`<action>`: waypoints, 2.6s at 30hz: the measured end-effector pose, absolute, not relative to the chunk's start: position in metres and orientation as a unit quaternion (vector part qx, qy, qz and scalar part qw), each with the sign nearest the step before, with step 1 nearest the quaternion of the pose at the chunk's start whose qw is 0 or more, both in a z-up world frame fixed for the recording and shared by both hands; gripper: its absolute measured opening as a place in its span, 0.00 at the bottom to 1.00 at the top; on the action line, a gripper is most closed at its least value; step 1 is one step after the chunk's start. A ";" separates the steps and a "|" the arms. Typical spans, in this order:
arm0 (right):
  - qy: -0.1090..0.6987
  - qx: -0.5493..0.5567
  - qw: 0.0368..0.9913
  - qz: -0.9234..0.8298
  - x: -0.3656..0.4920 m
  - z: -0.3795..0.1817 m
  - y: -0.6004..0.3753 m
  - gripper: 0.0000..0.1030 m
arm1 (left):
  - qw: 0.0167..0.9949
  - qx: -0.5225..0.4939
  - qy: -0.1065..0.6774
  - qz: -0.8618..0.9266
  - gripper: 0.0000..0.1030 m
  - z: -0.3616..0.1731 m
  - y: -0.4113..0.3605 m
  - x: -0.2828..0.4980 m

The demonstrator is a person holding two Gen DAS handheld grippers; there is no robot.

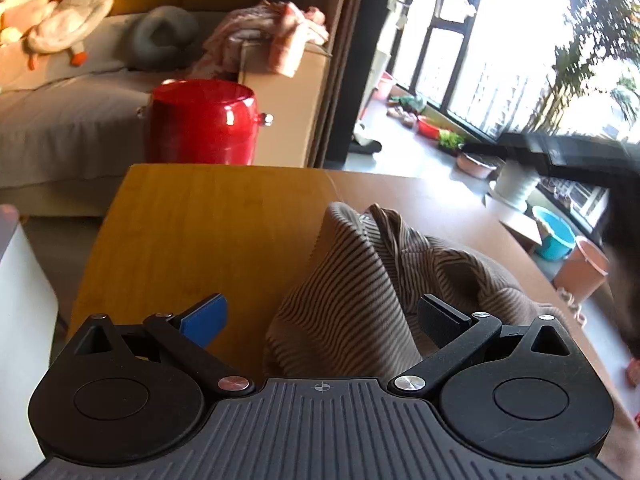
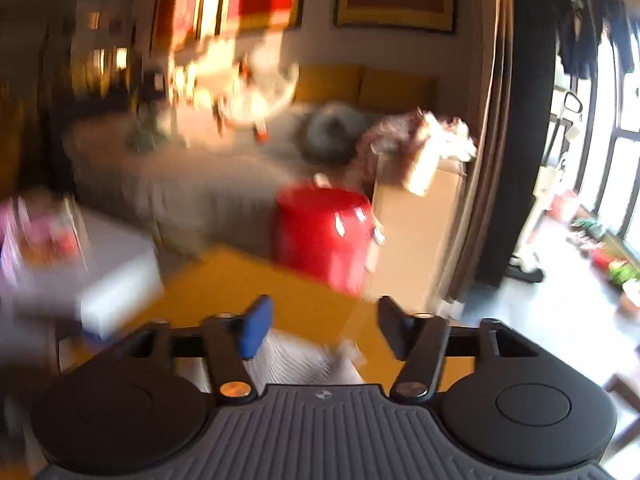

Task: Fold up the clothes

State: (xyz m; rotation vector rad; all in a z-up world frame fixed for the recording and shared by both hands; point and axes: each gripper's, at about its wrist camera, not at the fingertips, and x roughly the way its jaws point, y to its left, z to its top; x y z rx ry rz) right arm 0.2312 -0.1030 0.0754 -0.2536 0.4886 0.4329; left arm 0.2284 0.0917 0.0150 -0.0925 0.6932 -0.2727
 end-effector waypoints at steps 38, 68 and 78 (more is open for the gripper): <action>0.363 -0.015 0.922 0.133 0.223 -0.011 -0.178 0.52 | 0.932 0.009 0.347 -0.104 0.92 -0.015 0.082 0.257; 0.400 -0.047 0.879 0.255 0.113 0.004 -0.090 0.11 | 0.942 -0.060 0.324 -0.064 0.98 0.011 0.133 0.241; 0.260 -0.034 0.946 0.191 0.168 0.089 -0.122 0.08 | 0.946 -0.088 0.308 -0.051 1.00 0.032 0.154 0.228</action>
